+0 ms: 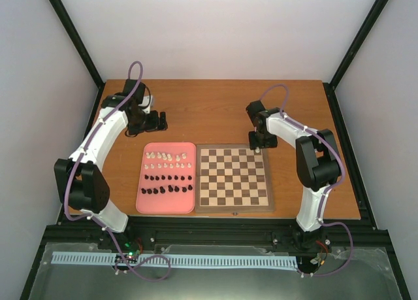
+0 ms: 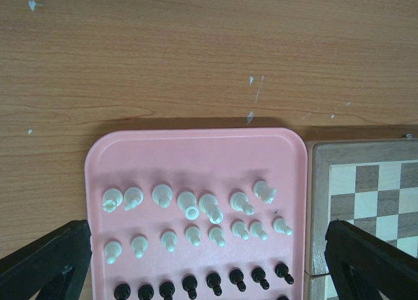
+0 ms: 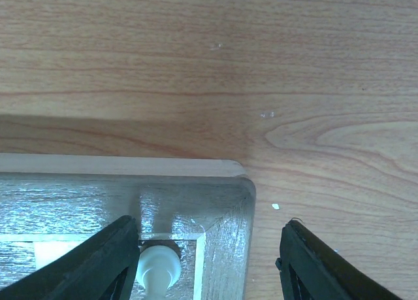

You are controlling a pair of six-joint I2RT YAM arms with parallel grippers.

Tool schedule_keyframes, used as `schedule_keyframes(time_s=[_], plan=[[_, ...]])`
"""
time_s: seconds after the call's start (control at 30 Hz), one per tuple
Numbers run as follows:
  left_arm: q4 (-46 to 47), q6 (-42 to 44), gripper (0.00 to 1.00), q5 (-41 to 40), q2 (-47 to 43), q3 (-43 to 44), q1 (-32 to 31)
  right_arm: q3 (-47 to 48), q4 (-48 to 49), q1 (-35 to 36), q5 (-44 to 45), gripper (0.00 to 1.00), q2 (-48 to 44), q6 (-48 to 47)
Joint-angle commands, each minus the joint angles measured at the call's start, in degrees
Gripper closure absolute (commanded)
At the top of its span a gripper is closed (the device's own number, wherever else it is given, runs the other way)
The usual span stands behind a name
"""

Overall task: Set up the chess pieces on the board
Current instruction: Adjust the chess piece on the chessboard.

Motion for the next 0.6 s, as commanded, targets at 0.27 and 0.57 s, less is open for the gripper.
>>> schedule_keyframes(time_s=[0.27,0.57], plan=[[0.0,0.6,0.00,0.4,0.8,1.7,0.0,1.0,2.5,-0.5,-5.7,0.33,-4.3,-3.9],[-0.1,0.6,0.00,0.2,1.0,2.3,0.0,13.4,-0.5,6.7,-12.7,0.35,0.3,-7.0]])
